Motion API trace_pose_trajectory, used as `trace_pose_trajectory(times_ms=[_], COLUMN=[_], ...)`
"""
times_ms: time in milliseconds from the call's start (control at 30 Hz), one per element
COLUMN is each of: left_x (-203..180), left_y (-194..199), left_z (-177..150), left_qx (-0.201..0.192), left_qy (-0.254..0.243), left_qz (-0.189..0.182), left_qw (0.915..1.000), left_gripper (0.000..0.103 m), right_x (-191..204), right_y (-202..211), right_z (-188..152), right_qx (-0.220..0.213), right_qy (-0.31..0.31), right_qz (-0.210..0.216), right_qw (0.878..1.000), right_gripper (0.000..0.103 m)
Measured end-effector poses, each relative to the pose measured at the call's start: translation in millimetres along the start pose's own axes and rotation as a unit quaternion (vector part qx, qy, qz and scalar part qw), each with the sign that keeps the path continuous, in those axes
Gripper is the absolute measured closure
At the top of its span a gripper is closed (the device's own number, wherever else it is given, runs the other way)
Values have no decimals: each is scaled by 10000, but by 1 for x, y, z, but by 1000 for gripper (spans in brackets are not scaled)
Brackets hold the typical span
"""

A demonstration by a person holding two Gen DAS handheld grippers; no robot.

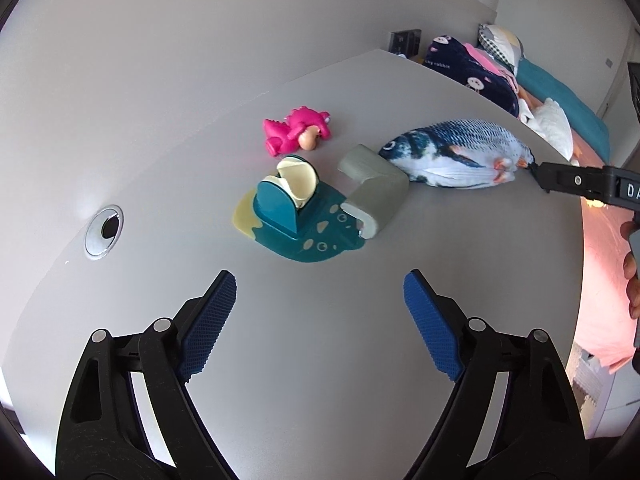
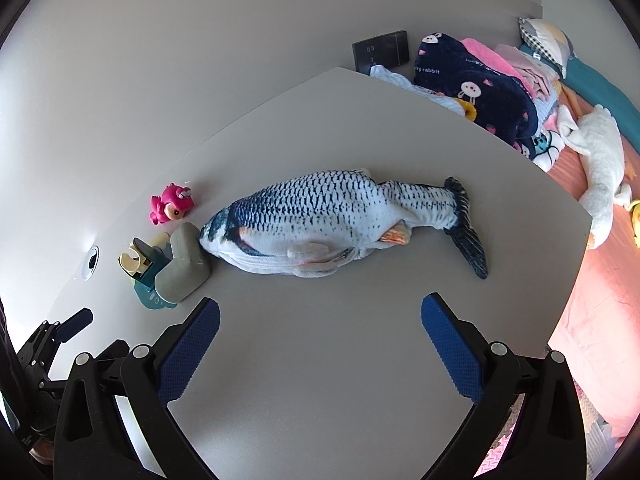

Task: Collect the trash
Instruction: 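Grasp the teal dinosaur tape holder with the left tool while the right tool grasps the blue fish plush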

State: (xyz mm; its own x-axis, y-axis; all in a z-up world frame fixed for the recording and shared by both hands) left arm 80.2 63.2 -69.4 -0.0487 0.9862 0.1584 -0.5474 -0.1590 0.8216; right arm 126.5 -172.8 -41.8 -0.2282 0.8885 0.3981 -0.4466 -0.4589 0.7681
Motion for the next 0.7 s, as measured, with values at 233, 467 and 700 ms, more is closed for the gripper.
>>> trace_pose_trajectory(times_ms=[233,467,700], left_x=[14,18,21], left_y=[-10,-31,-58], left_z=[24,45,53], left_qx=[136,506,955], left_qy=[622,1389,2301], left_qz=[-112,-49,22], left_qw=[9979,9890,9685], left_gripper=[22,32,57], right_x=[8,11,2], right_y=[-19,-35,-44], right_z=[13,28,40], right_qx=[49,23,-139], right_qy=[98,283,357], right_qz=[-14,-87,-234], right_qw=[9999,9996,9990], right_gripper=[3,3,3])
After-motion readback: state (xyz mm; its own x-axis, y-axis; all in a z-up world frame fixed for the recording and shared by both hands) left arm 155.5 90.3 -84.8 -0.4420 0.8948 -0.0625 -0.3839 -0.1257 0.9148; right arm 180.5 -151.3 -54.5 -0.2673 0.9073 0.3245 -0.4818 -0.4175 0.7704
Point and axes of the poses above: each gripper's, at about its wrist camera, not at the fingertips, and y roughly against the way its jaws point, x to its left, z to its top, the point moved 3 cm from there along -y, roughly the way its jaws point, and after that the axes turned 14 degrees about z, right-handed, at the moved point
